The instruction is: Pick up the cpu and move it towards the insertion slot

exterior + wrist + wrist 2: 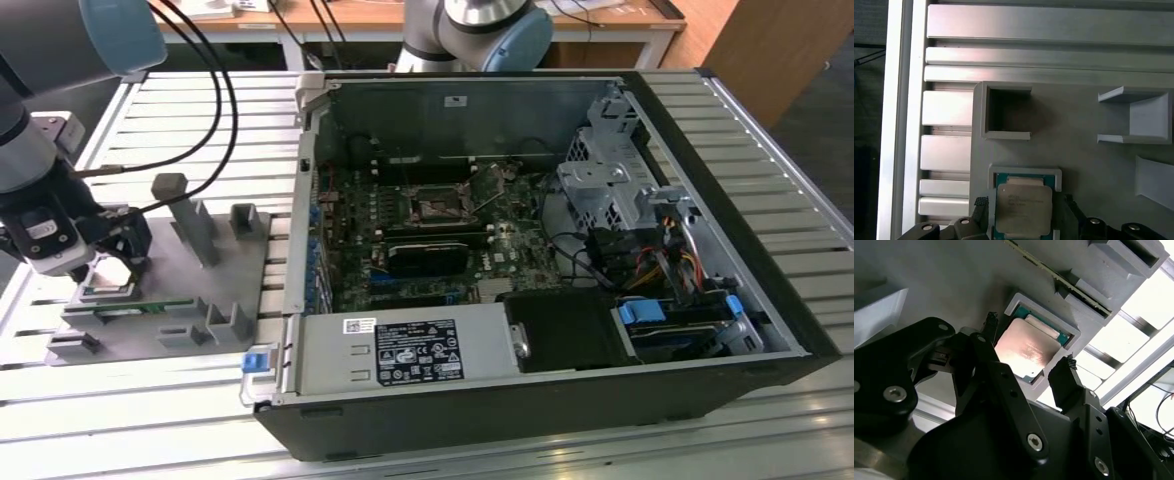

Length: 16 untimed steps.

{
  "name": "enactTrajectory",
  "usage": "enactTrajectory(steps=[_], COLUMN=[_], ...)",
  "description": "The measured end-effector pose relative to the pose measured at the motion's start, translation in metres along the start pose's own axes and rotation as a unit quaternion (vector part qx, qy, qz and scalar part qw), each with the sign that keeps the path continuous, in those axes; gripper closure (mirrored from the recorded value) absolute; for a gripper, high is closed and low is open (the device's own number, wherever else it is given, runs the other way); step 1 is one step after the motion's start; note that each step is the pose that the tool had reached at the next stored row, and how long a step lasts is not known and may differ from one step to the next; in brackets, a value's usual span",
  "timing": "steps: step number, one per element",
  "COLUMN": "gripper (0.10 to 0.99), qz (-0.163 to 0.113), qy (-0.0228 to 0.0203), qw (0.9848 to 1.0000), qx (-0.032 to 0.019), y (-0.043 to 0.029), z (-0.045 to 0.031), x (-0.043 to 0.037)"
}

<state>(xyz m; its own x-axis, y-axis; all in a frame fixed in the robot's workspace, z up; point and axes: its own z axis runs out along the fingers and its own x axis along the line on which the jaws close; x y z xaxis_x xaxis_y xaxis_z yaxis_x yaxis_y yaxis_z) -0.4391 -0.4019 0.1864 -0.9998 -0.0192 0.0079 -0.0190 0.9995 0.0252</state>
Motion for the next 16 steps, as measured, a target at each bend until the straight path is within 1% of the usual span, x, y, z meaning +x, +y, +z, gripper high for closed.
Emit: enactTrajectory(steps=[3,5,6,16], gripper=[0.4,0.416,0.482,0.482], qz=[0.0,0.0,0.0,0.0], qy=[-0.0001,0.0001,-0.0001,0.0], qw=[1.0,1.0,1.0,1.0], qx=[0.0,0.0,0.0,0.0], y=[0.0001,0.0005,0.0006,0.0019], z=[0.0017,0.002,0.0022,0.0031], x=[0.0002,0.0004,0.0007,0.0037])
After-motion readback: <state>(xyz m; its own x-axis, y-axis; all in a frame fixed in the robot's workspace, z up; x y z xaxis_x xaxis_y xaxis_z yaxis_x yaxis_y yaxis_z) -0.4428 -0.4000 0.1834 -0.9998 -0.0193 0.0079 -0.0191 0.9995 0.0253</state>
